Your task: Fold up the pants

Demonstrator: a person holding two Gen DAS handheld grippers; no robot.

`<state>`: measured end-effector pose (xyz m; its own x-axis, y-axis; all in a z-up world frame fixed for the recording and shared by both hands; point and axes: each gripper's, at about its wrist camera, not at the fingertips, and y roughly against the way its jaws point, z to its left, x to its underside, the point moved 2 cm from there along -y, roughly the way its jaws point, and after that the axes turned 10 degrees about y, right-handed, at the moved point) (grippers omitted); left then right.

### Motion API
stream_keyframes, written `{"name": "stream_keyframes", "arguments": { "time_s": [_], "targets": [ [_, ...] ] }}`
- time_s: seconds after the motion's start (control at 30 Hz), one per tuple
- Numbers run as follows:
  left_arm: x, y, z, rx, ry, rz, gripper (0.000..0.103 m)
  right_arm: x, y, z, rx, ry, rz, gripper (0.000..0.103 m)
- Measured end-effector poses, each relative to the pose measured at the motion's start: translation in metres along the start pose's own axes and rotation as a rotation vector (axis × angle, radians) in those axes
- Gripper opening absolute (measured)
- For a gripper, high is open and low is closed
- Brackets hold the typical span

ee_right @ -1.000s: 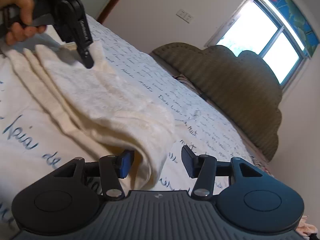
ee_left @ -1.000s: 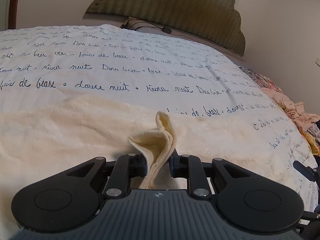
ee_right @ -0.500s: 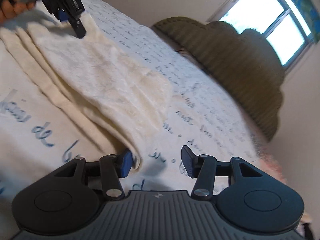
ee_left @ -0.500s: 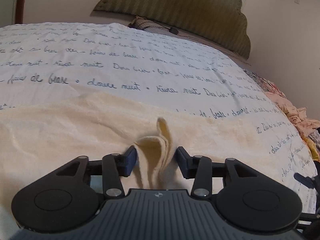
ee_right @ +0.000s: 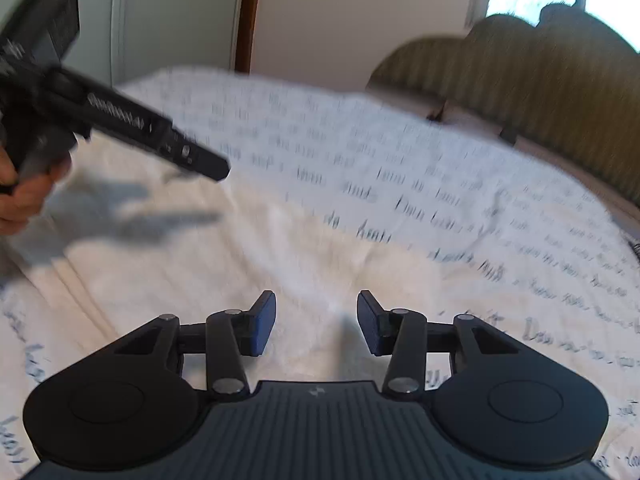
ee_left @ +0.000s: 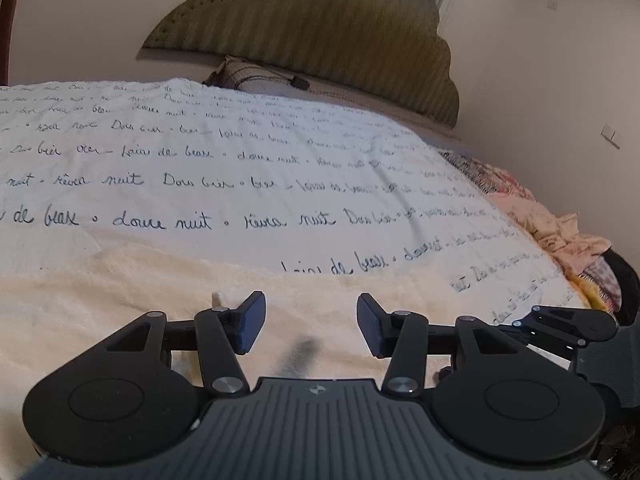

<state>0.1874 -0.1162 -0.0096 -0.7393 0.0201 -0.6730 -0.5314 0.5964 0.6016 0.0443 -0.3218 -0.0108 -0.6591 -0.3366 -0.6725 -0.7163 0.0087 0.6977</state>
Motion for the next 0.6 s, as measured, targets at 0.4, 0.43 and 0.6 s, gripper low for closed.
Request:
{"name": "stream_keyframes", "arguments": {
  "time_s": [0.4,0.43,0.6],
  "targets": [
    [0.025,0.022,-0.007,-0.075,-0.070,-0.060,0.066,0.027,0.038,0.034,-0.093,-0.133,-0.092,0.044],
    [0.030,0.022,-0.009,-0.074,-0.082,-0.041,0.067,0.029,0.033,0.039,-0.091,-0.114,-0.068,0.044],
    [0.060,0.013,-0.003,-0.254,-0.209,-0.034,0.071,0.033,0.031,0.038,-0.084,-0.165,-0.063,0.044]
  ]
}}
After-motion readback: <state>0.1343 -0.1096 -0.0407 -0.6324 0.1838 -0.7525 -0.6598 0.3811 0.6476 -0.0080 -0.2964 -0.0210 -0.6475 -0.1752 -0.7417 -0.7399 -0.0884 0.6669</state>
